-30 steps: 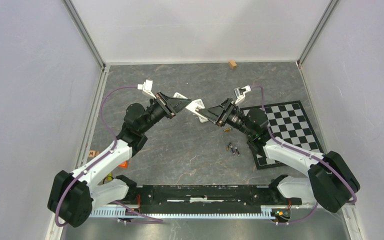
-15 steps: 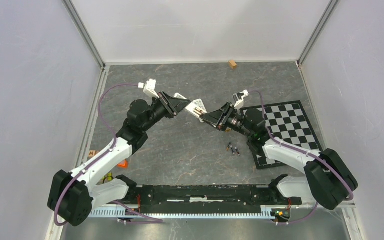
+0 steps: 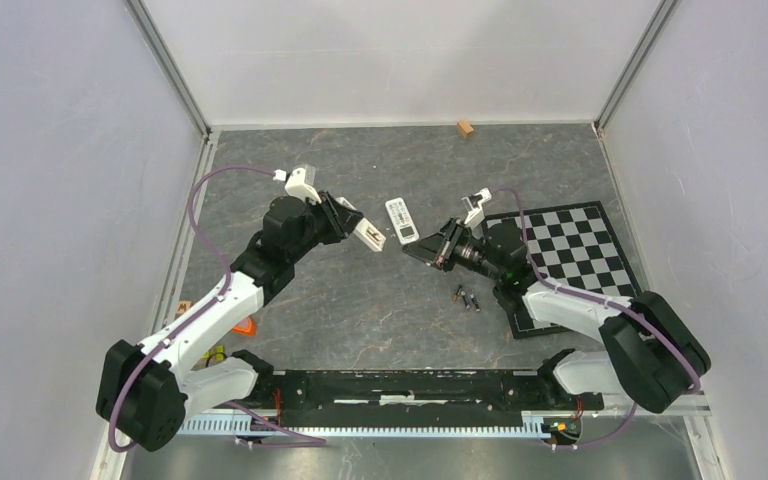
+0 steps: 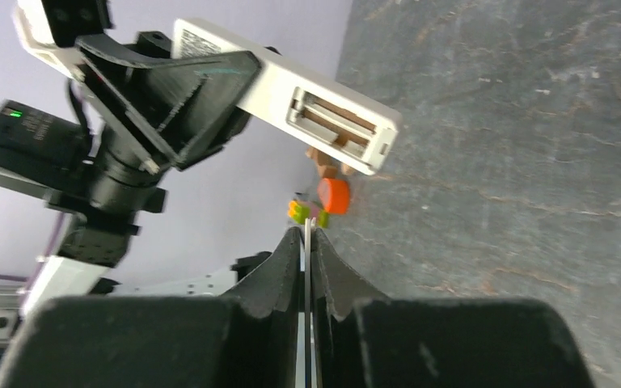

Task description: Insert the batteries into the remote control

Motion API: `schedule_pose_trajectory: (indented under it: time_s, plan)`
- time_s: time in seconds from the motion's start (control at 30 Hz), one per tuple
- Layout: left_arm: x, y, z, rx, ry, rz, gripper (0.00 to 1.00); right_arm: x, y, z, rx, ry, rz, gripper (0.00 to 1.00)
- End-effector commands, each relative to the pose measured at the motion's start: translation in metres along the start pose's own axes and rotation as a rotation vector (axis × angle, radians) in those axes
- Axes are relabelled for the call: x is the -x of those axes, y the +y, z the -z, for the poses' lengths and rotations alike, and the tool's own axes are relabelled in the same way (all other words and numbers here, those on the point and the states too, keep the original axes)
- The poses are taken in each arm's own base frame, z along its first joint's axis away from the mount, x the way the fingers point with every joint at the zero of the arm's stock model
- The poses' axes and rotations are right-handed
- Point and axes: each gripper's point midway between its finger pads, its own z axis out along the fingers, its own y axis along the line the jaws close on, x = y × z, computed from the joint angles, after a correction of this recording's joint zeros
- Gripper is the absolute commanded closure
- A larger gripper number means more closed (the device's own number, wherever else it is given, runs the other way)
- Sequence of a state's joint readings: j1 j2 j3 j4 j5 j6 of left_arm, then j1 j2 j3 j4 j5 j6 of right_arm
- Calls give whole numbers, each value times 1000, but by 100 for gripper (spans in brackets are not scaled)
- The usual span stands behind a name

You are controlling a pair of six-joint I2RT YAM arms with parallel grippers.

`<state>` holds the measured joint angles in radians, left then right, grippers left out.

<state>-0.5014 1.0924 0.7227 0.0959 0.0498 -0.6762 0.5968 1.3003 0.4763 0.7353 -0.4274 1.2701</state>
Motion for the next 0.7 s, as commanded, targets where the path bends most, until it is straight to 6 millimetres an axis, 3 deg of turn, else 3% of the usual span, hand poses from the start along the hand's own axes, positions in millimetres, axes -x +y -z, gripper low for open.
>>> schedule_pose_trajectory:
  time_s: [0.0,0.13,0.2,0.43,0.67]
  plan:
    - [17,9,8,57,-40,-125,98,-20,-37,0,-71,67,156,87]
    - [12,13,16,53,0,-172,98,-39,-67,-4,-147,131,272,90]
    - [14,13,18,51,7,-169,98,-46,-83,-8,-206,150,302,86]
    - [17,-1,23,-14,20,-154,98,-62,-122,-12,-329,218,311,60]
    - [10,-26,30,-148,76,-158,98,-53,-145,1,-491,220,367,39]
